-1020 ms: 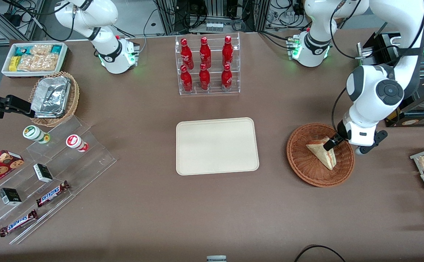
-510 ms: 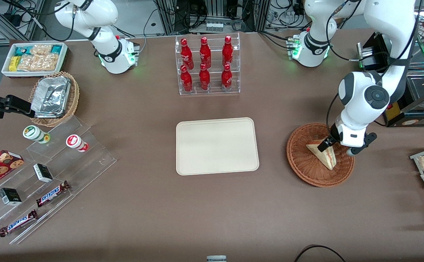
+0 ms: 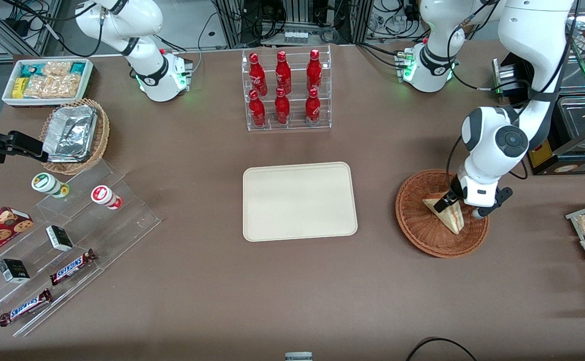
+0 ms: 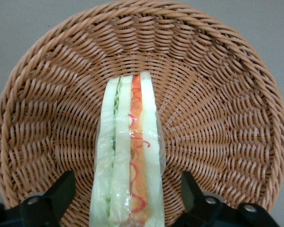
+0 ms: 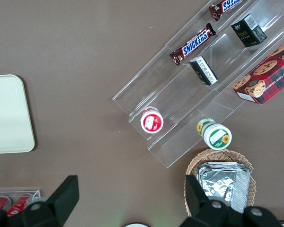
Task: Place sandwich from basket to tray
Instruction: 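Close the left gripper on the wrapped sandwich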
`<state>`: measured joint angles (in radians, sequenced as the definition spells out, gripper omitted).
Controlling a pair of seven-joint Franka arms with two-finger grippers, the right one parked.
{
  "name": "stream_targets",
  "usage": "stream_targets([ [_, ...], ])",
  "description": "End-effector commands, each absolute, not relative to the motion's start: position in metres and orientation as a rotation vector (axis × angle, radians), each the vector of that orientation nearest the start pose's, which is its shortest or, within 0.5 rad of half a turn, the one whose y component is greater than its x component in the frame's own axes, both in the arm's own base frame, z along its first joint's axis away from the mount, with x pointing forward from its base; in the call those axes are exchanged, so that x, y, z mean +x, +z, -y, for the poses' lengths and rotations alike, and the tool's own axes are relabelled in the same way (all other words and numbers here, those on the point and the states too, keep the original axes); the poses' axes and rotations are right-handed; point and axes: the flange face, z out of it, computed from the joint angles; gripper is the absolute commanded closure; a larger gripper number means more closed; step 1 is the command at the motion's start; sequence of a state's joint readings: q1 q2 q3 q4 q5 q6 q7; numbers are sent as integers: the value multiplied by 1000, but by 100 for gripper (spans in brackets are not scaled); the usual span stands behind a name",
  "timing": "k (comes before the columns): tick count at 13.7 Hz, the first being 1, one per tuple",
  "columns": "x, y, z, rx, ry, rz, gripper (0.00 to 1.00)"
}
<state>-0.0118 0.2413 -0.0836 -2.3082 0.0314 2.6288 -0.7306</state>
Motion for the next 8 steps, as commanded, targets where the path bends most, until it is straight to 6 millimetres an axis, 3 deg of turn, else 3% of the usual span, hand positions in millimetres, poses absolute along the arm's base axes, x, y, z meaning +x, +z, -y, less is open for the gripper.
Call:
stream_targets([
  [1,533,241,57,-3020,-122,1001,48],
  [3,535,243,59,-3024,-129,990,100],
  [6,541,260,64,-3034,-155,962,100],
  [8,550,297,69,-3030,-171,905,100],
])
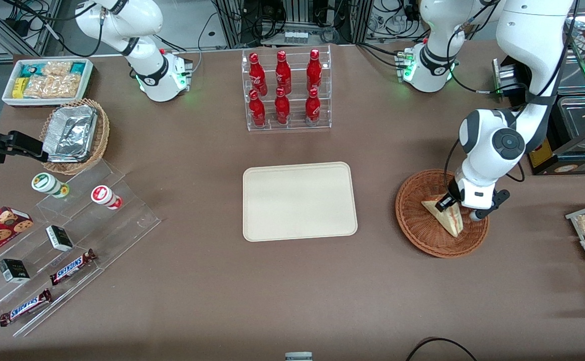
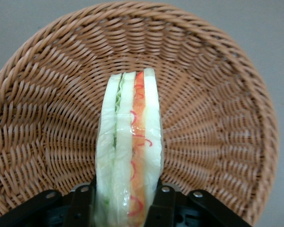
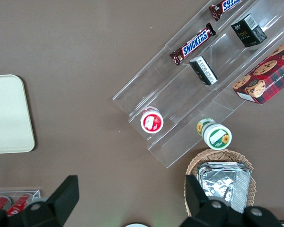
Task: Place sandwich from basket to tray
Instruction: 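Close the left gripper on the wrapped sandwich, then lift the sandwich and carry it over the beige tray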
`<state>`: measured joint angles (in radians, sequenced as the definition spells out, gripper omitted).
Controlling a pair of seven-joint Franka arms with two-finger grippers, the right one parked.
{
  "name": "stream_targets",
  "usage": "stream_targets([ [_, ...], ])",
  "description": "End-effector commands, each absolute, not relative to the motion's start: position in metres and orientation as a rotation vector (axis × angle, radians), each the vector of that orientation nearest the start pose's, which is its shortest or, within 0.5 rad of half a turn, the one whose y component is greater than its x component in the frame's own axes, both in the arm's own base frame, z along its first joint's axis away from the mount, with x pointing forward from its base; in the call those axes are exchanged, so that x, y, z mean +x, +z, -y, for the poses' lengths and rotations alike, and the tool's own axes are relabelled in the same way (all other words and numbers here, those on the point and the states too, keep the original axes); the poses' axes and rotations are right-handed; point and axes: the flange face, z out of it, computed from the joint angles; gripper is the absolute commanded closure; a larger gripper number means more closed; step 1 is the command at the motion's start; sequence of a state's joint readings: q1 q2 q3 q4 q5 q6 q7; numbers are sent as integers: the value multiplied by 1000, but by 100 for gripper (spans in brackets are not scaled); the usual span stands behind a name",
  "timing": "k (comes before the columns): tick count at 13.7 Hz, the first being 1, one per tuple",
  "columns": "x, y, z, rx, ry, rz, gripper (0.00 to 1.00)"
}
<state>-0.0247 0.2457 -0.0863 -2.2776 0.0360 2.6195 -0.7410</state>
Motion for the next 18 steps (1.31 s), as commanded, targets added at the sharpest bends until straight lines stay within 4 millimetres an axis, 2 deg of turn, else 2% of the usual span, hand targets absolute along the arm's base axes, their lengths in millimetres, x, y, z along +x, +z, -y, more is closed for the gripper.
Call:
stream_targets([
  [1,565,322,73,-3014,-155,871,100],
  [3,594,378,113,-2982,-40,756,100],
  [4,603,403,121,-2966,3,744,100],
  [6,597,435,163,-2969,33,661,100],
  [8,587,447,214,-3003,-2,557,100],
  [9,579,451,245,-3025,-14,483,100],
  [12,559,433,319,-3028,-5,426,100],
  [15,547,403,381,-3037,31,302,100],
  [17,539,385,407,-3045,39,254,100],
  [18,536,383,427,-3073,17,222,100],
])
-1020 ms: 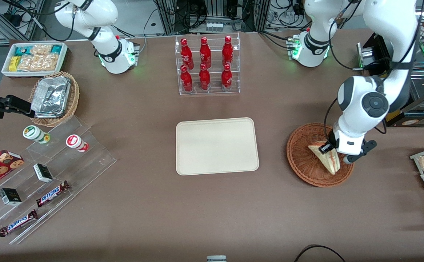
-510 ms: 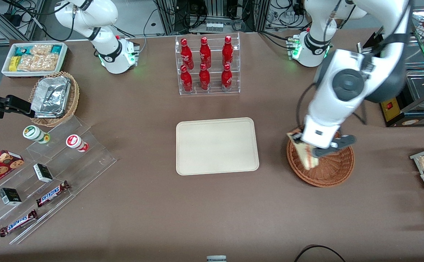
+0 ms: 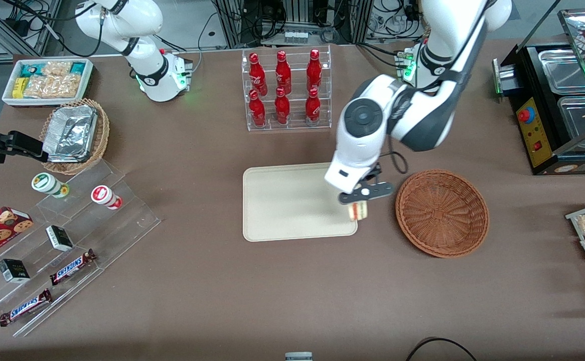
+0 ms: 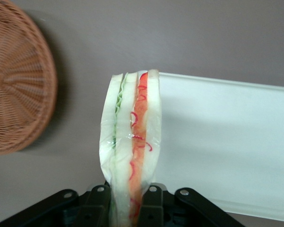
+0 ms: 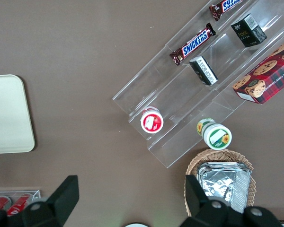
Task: Place sandwich from basket to tray
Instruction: 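Lift the sandwich and carry it over the beige tray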
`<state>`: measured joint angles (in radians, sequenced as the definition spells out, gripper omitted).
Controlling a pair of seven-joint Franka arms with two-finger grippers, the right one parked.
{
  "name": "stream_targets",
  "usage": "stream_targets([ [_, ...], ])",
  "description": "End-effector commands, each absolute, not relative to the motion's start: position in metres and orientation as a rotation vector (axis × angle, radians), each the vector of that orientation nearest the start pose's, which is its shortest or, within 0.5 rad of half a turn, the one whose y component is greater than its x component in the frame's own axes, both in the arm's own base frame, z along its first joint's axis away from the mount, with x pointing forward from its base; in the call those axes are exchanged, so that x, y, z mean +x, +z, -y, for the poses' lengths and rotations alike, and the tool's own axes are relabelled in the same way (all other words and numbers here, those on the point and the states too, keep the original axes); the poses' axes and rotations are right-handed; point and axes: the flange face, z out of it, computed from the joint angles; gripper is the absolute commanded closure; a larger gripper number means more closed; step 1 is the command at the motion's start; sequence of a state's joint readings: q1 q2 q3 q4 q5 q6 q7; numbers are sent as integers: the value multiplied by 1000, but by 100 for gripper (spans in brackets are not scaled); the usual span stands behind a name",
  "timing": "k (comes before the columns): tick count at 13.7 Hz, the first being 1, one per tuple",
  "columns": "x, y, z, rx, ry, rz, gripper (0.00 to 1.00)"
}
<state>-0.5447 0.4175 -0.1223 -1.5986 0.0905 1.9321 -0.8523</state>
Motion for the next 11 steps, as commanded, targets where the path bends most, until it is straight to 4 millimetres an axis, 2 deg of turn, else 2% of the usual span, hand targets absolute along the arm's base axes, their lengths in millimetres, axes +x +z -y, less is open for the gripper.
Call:
stream_targets([
  [1,530,370,446,-3078,20,183,100],
  [3,517,345,477,-3085,27,116,100],
  [6,507,317,503,-3136,-32,57,100],
  [9,501,293,513,-3135,-32,26,100],
  [11,490,272,523,-3135,-40,-28,100],
])
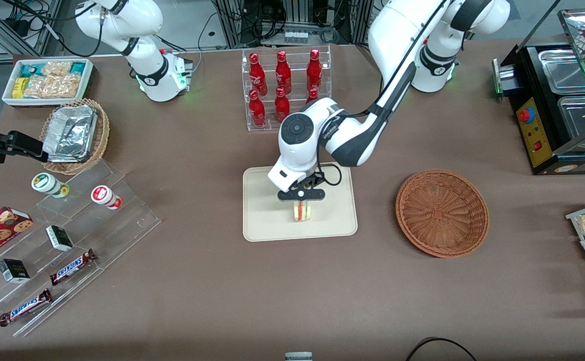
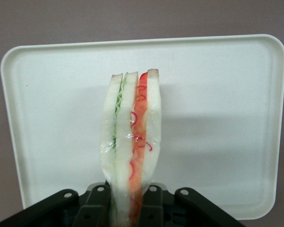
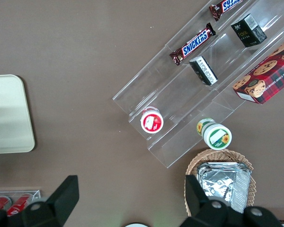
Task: Place sandwich from basket to tray
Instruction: 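Lower the sandwich onto the tray and open the left gripper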
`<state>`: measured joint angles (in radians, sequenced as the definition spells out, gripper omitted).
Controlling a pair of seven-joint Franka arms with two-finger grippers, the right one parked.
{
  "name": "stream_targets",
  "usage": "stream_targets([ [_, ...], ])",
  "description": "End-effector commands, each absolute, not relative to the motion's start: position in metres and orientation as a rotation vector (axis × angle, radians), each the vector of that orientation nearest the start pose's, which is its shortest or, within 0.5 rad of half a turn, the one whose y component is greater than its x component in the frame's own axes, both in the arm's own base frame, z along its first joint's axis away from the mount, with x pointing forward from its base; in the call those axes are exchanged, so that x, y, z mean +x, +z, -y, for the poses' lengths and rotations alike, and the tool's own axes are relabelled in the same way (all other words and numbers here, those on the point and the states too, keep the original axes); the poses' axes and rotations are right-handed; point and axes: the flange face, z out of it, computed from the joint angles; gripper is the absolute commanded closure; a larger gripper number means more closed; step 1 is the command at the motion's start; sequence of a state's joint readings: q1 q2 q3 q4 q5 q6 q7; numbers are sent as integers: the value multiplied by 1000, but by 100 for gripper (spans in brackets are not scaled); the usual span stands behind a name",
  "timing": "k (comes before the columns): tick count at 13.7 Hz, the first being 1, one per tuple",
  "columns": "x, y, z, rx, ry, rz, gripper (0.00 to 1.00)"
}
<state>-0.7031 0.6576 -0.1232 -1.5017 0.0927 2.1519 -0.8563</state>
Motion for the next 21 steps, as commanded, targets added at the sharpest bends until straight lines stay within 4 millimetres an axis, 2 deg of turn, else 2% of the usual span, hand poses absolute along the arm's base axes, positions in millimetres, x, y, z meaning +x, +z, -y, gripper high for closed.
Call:
stream_targets([
  [1,488,265,523,-3130,-31,-31,100],
  [3,479,253,526,-3116,-10,-32,100],
  [6,474,238,521,-3111,-2,65,100],
  [8,467,236,524,-3109,-5,132,100],
  [12,467,222,522,-3094,8,144,100],
  [13,467,223,522,-3095,6,144,64],
  [14,467,225,523,-3097,5,142,19],
  [15,468,226,523,-3098,4,144,1],
  [17,471,243,522,-3106,-14,181,1],
  [20,477,307,515,-3125,-44,245,0],
  [21,482,322,507,-3118,-54,269,0],
])
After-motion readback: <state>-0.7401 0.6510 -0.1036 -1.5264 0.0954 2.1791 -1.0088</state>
